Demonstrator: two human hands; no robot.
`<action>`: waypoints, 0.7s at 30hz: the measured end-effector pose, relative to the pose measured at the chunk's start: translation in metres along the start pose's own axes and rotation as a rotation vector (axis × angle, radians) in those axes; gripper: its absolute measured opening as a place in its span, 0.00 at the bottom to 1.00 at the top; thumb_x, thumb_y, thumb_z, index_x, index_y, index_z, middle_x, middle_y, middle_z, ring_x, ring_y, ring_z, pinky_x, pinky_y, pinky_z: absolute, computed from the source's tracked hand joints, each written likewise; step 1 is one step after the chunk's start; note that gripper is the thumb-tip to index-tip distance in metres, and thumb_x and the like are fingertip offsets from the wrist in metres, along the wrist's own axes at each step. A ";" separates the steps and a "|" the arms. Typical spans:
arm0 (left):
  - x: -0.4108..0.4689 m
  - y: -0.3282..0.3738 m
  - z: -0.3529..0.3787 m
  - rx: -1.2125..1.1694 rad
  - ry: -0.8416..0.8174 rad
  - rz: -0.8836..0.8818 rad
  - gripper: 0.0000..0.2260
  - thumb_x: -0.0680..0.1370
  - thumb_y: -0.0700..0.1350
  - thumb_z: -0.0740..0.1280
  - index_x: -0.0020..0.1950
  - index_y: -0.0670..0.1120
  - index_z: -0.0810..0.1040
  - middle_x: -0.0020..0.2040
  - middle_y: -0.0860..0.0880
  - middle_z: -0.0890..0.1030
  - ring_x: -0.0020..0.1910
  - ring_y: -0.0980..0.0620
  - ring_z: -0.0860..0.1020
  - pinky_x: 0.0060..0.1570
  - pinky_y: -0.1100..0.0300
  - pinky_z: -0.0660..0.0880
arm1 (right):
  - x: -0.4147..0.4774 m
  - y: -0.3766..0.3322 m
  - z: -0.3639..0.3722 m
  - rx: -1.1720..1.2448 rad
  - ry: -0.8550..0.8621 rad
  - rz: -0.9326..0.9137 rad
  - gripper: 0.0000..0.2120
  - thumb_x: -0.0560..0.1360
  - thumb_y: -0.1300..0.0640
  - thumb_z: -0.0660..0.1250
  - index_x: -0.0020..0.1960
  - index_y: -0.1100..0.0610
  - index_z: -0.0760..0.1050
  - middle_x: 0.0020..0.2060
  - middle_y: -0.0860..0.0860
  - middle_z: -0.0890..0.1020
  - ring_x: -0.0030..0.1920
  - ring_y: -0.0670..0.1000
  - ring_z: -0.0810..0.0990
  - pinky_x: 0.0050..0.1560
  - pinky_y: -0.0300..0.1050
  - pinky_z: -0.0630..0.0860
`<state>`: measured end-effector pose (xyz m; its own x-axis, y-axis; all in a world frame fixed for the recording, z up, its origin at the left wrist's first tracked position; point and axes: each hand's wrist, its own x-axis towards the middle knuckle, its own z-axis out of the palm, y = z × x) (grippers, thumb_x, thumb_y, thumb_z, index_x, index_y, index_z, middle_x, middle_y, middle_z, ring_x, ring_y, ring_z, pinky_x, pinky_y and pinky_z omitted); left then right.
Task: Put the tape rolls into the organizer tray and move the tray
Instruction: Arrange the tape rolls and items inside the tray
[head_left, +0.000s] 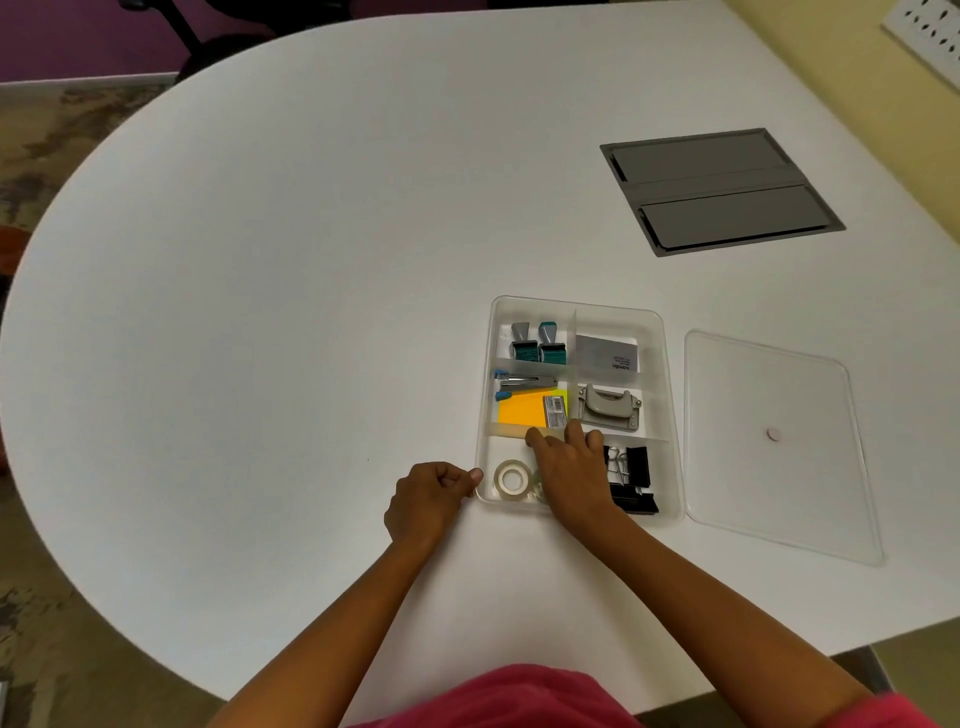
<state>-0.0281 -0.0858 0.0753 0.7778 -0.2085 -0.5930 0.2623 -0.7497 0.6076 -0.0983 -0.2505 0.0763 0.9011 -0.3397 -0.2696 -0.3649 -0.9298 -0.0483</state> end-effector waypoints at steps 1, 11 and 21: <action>0.000 0.000 0.000 0.000 0.000 0.002 0.14 0.71 0.63 0.69 0.35 0.54 0.81 0.41 0.54 0.85 0.45 0.50 0.84 0.50 0.54 0.75 | 0.000 -0.003 -0.001 0.011 0.036 -0.016 0.18 0.76 0.59 0.67 0.64 0.55 0.69 0.55 0.55 0.83 0.65 0.60 0.70 0.61 0.53 0.66; 0.000 0.000 0.000 -0.004 0.002 0.001 0.14 0.71 0.63 0.69 0.33 0.55 0.80 0.40 0.55 0.85 0.45 0.50 0.84 0.52 0.52 0.77 | 0.018 -0.026 0.002 0.048 -0.070 -0.184 0.15 0.76 0.65 0.62 0.61 0.55 0.75 0.59 0.54 0.79 0.59 0.56 0.76 0.66 0.52 0.59; 0.004 0.000 -0.002 -0.002 0.001 -0.025 0.13 0.69 0.64 0.70 0.38 0.55 0.82 0.40 0.54 0.85 0.46 0.50 0.83 0.51 0.53 0.76 | 0.014 -0.030 0.002 0.006 -0.074 -0.178 0.13 0.77 0.63 0.61 0.60 0.56 0.75 0.58 0.54 0.80 0.59 0.56 0.77 0.67 0.54 0.59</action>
<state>-0.0234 -0.0849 0.0739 0.7718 -0.1888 -0.6072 0.2828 -0.7533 0.5938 -0.0754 -0.2271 0.0720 0.9320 -0.1582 -0.3261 -0.2029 -0.9733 -0.1075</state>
